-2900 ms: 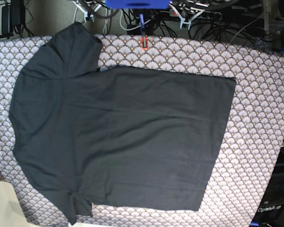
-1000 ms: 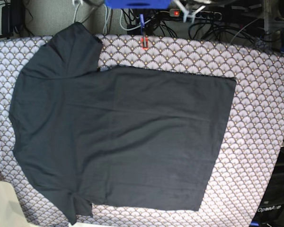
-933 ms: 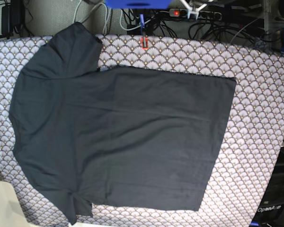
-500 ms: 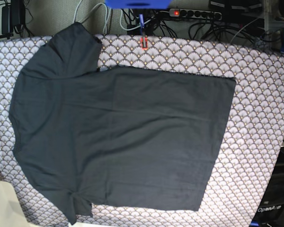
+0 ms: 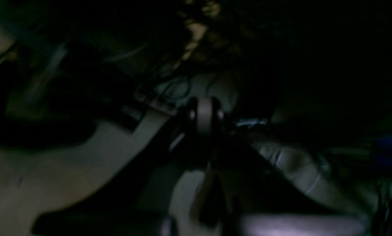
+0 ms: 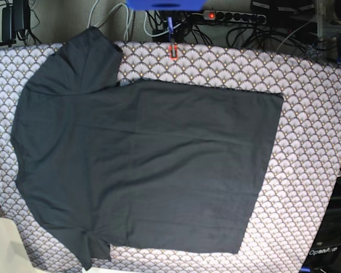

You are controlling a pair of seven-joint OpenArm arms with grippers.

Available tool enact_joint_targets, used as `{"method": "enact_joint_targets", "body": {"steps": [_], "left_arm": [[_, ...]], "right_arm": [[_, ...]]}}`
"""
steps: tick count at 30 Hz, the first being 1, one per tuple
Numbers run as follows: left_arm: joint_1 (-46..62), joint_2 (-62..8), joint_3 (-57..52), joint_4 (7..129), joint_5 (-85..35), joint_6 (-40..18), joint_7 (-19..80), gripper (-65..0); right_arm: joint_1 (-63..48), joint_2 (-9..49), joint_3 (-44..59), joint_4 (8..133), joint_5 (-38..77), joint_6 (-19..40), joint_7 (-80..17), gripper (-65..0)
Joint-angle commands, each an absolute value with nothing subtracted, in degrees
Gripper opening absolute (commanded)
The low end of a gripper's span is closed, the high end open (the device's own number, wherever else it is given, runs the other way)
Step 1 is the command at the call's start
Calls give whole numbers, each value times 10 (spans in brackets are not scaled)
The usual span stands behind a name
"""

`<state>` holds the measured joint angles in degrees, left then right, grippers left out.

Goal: Fold the T-shirt properly

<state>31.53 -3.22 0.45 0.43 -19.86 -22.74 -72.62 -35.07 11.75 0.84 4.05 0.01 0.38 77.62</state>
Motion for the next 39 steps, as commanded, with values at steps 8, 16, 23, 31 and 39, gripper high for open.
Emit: {"method": "enact_joint_targets", "body": {"steps": [8, 16, 23, 31, 39], "left_arm": [[367, -36, 7, 119, -198, -232, -754, -650], [572, -60, -18, 570, -197, -225, -642, -650], [663, -45, -145, 904, -187, -225, -403, -650], [547, 56, -286, 1135, -76, -231, -65, -650], [301, 50, -356, 1151, -10, -258, 284, -650]], "right_arm": [[-527, 125, 42, 350, 36, 6, 786, -650], [-660, 138, 43, 712, 75, 6, 638, -650], [-714, 149, 58, 965, 75, 7, 480, -650], [-638, 146, 92, 1120, 76, 59, 224, -650], [-487, 65, 180, 1123, 76, 210, 28, -650]]}}
